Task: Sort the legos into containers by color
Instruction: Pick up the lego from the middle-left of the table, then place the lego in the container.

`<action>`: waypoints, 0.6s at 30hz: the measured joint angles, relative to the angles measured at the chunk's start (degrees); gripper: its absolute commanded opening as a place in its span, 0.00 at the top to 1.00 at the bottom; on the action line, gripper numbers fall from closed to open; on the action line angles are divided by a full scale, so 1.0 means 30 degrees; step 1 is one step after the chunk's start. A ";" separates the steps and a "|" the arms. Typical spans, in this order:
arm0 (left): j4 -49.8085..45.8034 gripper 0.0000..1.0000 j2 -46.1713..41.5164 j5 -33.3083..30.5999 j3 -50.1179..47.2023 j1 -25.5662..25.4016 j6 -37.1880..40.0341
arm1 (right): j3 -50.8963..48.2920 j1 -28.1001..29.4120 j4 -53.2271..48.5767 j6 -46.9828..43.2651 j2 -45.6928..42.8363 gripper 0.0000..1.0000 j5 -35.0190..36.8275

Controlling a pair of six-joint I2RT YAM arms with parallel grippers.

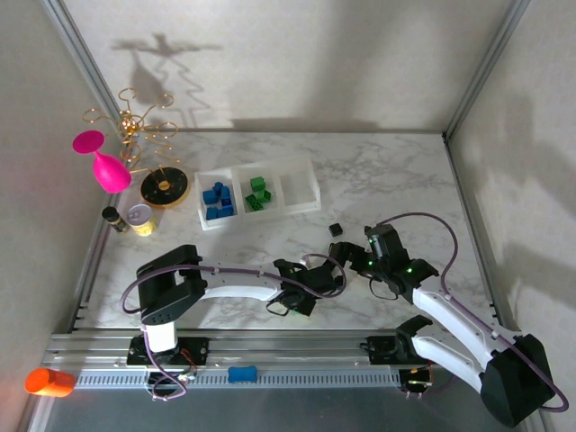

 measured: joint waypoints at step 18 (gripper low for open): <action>-0.0095 0.66 -0.4765 -0.1945 -0.0240 0.6492 0.1472 | 0.1523 0.0000 0.4197 -0.1144 0.1916 0.01 -0.1282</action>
